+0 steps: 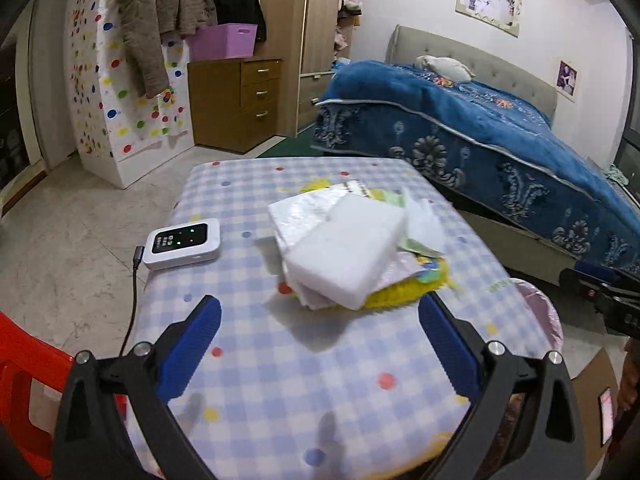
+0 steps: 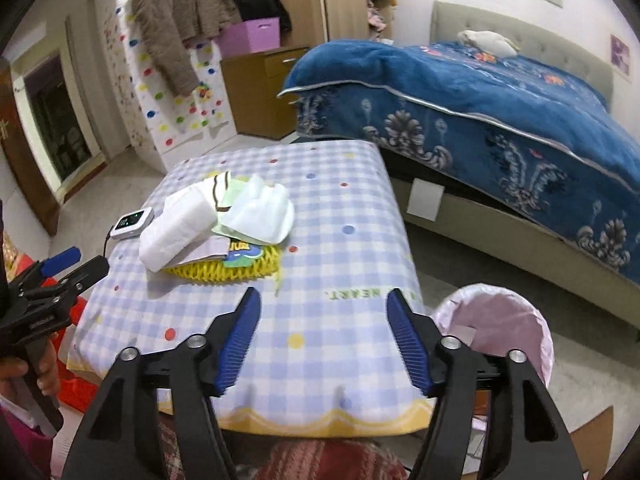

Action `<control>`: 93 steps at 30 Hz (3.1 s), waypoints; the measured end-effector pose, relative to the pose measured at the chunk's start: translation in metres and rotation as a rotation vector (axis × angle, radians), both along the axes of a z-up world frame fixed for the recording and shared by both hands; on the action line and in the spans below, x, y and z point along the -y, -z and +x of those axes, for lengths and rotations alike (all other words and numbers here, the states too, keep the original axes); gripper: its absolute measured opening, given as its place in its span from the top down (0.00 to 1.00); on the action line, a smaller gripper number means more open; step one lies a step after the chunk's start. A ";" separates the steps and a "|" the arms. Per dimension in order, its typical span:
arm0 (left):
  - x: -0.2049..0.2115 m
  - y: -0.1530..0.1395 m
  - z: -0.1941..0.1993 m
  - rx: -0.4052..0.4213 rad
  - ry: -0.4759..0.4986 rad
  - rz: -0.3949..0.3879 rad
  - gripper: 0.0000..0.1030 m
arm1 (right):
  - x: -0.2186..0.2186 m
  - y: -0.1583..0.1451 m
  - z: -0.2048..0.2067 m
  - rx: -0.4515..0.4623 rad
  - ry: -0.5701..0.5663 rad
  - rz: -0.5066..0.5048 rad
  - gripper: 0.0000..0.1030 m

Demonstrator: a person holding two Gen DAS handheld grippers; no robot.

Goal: Collect trash
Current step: 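Move both open grippers back over the table, then grasp the white foam block with the left gripper and lift it, then grasp the pale green paper strip with the right gripper while the left holds the foam, then carry the paper strip with the right gripper while the left carries the foam to the wastebasket, releasing both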

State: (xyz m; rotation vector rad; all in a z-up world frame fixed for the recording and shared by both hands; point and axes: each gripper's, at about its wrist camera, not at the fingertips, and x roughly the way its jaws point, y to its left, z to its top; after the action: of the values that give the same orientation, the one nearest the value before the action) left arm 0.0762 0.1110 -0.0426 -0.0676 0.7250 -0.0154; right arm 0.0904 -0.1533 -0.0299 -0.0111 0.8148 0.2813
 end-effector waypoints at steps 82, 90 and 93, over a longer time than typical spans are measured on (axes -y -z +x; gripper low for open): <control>0.025 -0.013 -0.008 -0.004 0.038 -0.016 0.56 | -0.013 -0.002 0.035 0.008 -0.034 0.038 0.99; 0.083 -0.005 -0.021 -0.014 0.159 -0.004 0.56 | 0.024 0.002 0.000 -0.006 0.006 0.081 0.99; 0.102 -0.002 -0.024 -0.018 0.199 0.001 0.56 | 0.041 0.004 -0.012 -0.005 0.037 0.101 0.99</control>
State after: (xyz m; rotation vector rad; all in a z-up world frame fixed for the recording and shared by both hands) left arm 0.0521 0.0086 -0.0408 0.0060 0.7480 -0.2045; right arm 0.0785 -0.1947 -0.0341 0.0995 0.8038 0.2872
